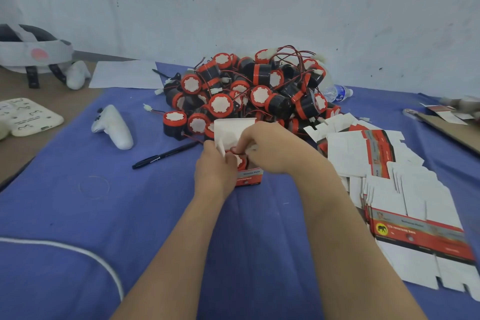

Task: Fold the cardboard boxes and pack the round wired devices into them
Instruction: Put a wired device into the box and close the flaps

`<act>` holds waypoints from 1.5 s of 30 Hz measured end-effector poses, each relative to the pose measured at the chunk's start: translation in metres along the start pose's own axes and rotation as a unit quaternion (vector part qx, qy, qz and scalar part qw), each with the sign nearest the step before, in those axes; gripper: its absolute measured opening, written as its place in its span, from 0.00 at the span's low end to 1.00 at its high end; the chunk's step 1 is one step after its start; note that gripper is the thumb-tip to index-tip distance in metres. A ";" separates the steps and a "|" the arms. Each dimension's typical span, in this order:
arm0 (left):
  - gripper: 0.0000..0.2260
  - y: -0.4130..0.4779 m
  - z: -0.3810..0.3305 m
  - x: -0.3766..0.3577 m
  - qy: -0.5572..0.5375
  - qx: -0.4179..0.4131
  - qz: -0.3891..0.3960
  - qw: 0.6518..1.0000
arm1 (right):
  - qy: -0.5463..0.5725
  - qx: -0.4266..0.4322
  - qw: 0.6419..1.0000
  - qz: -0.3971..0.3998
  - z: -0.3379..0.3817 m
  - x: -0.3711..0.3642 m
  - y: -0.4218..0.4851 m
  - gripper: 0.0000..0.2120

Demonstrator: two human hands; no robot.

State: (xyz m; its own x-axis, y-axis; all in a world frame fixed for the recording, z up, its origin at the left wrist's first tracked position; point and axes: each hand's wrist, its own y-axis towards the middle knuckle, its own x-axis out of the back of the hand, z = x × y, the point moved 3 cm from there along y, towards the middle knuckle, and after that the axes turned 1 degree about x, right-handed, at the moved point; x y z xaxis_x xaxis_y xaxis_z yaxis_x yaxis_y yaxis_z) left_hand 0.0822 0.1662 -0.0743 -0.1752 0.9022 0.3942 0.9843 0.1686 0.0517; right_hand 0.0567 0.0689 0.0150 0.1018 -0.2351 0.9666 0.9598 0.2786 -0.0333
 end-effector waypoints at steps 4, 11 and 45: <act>0.05 0.000 0.000 0.001 0.008 0.001 -0.005 1.000 | -0.082 -0.060 0.995 0.015 -0.014 -0.006 0.010 0.11; 0.06 0.000 0.000 -0.001 0.003 -0.006 0.002 1.000 | -0.164 -0.113 0.979 -0.044 -0.013 -0.015 0.007 0.14; 0.11 -0.001 0.001 -0.002 0.050 -0.046 -0.010 0.998 | 0.013 -0.109 0.971 -0.213 -0.036 -0.051 0.003 0.13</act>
State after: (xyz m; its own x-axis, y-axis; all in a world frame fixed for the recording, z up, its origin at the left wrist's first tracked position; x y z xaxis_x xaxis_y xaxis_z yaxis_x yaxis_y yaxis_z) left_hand 0.0817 0.1646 -0.0756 -0.1969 0.8542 0.4811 0.9791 0.1456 0.1422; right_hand 0.0635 0.0478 -0.0437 -0.3133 -0.3104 0.8975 0.9484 -0.0528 0.3128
